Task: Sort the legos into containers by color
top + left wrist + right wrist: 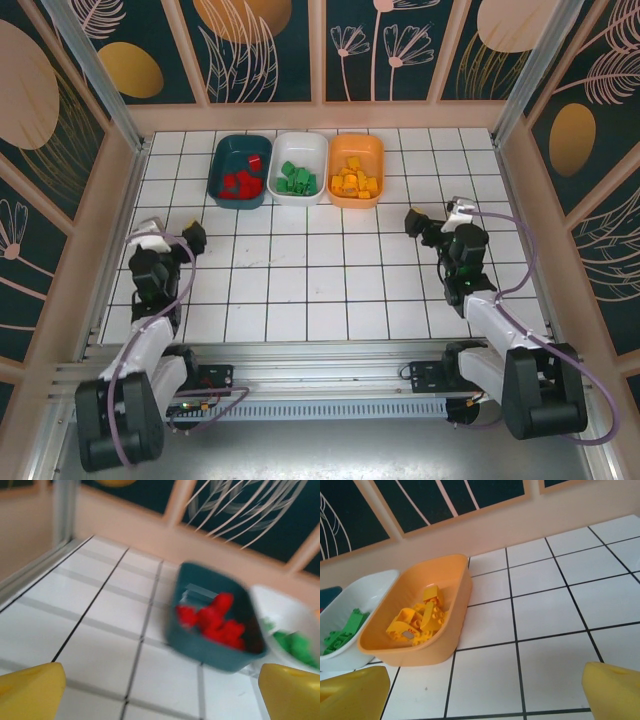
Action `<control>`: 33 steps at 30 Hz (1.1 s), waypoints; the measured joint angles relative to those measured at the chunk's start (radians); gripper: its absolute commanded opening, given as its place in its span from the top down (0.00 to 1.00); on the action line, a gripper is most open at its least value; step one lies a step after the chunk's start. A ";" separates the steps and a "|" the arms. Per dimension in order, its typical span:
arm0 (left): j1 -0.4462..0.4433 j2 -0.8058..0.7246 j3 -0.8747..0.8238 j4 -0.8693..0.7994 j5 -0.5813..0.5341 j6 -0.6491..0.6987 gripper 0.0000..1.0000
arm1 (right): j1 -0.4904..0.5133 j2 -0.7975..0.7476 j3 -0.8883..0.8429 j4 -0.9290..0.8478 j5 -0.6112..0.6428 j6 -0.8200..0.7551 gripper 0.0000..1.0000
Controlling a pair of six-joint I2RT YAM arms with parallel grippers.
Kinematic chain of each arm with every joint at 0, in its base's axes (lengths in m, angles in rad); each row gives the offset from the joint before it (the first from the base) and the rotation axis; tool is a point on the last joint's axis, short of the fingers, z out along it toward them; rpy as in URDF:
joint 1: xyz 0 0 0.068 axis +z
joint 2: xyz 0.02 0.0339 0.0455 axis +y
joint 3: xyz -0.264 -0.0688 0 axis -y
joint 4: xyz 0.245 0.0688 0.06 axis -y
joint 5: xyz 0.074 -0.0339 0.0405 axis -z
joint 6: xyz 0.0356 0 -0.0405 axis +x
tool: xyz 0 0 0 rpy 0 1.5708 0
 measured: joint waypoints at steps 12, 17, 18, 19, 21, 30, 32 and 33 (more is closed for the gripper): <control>-0.008 0.457 -0.030 0.540 -0.022 0.099 0.02 | -0.073 0.001 -0.047 0.092 -0.018 0.010 0.01; -0.076 0.548 0.003 0.637 0.023 0.182 0.01 | -0.097 0.013 -0.108 0.157 0.029 -0.054 0.01; -0.086 0.553 0.013 0.618 0.034 0.200 0.02 | -0.102 0.030 -0.116 0.176 0.039 -0.068 0.01; -0.093 0.557 0.020 0.617 0.040 0.211 0.01 | -0.106 0.049 -0.122 0.197 0.046 -0.082 0.01; -0.101 0.557 0.033 0.616 0.041 0.226 0.01 | -0.119 0.110 -0.144 0.268 0.059 -0.113 0.01; -0.101 0.557 0.045 0.613 0.029 0.241 0.01 | -0.155 0.481 -0.179 0.650 0.073 -0.137 0.01; -0.101 0.557 0.046 0.611 0.012 0.240 0.02 | -0.149 0.510 -0.168 0.634 0.066 -0.144 0.01; -0.101 0.557 0.047 0.609 0.001 0.240 0.02 | -0.150 0.514 -0.156 0.630 0.057 -0.147 0.01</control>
